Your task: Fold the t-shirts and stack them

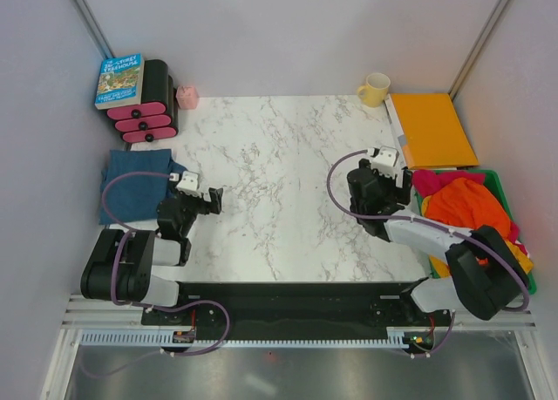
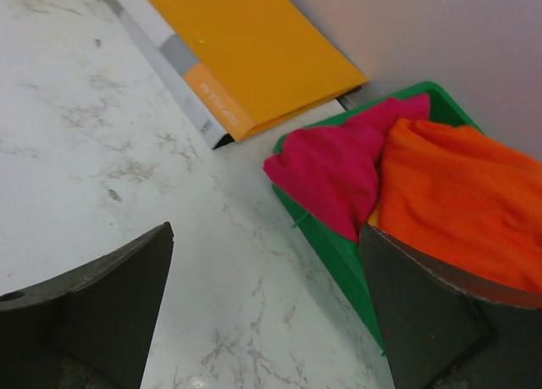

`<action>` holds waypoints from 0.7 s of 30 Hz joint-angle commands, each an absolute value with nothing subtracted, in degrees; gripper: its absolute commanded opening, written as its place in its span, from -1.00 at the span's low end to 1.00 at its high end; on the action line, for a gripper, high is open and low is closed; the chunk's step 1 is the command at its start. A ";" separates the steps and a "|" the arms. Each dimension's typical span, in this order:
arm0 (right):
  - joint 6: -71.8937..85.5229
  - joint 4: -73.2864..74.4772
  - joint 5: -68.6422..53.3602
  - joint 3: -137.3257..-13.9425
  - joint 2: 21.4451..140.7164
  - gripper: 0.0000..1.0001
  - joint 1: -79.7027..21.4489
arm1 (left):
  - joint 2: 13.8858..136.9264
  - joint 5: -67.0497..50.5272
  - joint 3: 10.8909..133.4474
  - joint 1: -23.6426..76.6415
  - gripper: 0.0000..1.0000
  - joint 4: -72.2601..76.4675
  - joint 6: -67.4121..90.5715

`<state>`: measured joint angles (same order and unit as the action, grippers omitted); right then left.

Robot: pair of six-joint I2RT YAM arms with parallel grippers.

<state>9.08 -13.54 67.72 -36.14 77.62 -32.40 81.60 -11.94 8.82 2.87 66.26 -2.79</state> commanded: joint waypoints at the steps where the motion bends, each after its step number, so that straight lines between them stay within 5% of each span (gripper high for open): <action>1: 3.28 -47.15 74.17 -25.45 79.62 0.96 -28.14 | 81.65 -11.25 9.05 2.81 0.99 71.10 -5.01; 6: -9.31 -80.31 67.62 -14.78 84.11 0.96 -26.28 | 81.83 -3.12 12.56 2.73 0.99 64.44 -1.78; 12: -8.70 -74.60 50.93 -12.06 78.84 0.96 -23.74 | 82.35 -2.64 13.10 2.55 0.99 64.34 -1.14; 18: -3.70 -60.92 47.47 -13.98 76.20 0.96 -22.33 | 82.27 -2.72 13.10 2.55 0.99 64.42 -1.23; 21: -7.12 -70.74 42.28 -11.43 79.97 0.96 -22.24 | 82.26 -2.64 13.10 2.55 0.99 64.34 -1.14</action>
<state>-6.39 -65.45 49.76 -12.80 77.45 -22.61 81.91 -4.36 11.94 2.68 62.57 -2.33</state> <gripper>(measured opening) 0.982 0.993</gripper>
